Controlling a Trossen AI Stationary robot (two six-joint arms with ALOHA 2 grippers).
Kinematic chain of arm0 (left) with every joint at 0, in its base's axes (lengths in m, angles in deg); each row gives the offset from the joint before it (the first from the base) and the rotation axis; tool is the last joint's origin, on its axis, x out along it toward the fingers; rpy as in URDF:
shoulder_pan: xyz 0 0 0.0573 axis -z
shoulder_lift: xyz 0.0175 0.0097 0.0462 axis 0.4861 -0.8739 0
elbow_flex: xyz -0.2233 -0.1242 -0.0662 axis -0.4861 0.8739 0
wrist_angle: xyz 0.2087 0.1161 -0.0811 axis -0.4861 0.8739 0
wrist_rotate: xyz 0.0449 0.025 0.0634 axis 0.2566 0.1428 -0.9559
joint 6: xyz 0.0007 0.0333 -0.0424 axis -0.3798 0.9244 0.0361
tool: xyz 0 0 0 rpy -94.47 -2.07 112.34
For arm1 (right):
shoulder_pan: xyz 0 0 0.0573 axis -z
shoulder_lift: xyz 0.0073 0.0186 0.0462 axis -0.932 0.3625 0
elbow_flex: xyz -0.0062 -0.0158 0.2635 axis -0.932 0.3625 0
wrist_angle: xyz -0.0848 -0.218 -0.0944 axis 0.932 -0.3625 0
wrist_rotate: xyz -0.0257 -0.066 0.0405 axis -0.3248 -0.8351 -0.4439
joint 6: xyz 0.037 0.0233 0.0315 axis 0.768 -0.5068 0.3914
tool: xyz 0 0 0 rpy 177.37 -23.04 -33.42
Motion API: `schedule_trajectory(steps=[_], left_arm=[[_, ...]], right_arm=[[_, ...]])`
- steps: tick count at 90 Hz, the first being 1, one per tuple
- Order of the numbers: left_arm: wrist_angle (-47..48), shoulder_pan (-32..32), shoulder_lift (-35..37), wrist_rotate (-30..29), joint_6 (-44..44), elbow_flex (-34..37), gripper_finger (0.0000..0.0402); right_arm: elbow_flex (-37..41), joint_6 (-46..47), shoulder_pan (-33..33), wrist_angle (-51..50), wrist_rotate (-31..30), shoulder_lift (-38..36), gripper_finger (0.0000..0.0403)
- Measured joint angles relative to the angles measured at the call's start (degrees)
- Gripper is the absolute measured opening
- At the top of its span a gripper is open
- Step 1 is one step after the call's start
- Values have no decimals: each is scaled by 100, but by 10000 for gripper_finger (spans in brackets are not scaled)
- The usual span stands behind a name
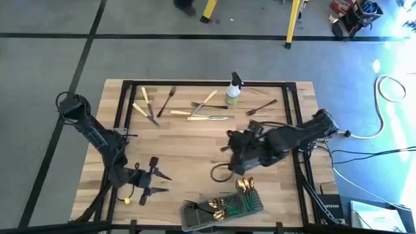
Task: Sort silverware
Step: Put the middle right black fork into the gray cutlery rack
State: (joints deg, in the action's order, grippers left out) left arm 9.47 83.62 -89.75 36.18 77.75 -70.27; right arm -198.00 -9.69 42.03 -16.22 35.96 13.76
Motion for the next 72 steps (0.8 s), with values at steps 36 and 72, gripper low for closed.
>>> schedule_trajectory(steps=[36,72], left_arm=[[487,-798,304,508,38,-97,163],[629,-4551,1207,5141,297,364,163]], right_arm=[[3962,1083,-20,1512,-597,-2186,190],[6403,-1760,2871,2763,915,-4172,190]])
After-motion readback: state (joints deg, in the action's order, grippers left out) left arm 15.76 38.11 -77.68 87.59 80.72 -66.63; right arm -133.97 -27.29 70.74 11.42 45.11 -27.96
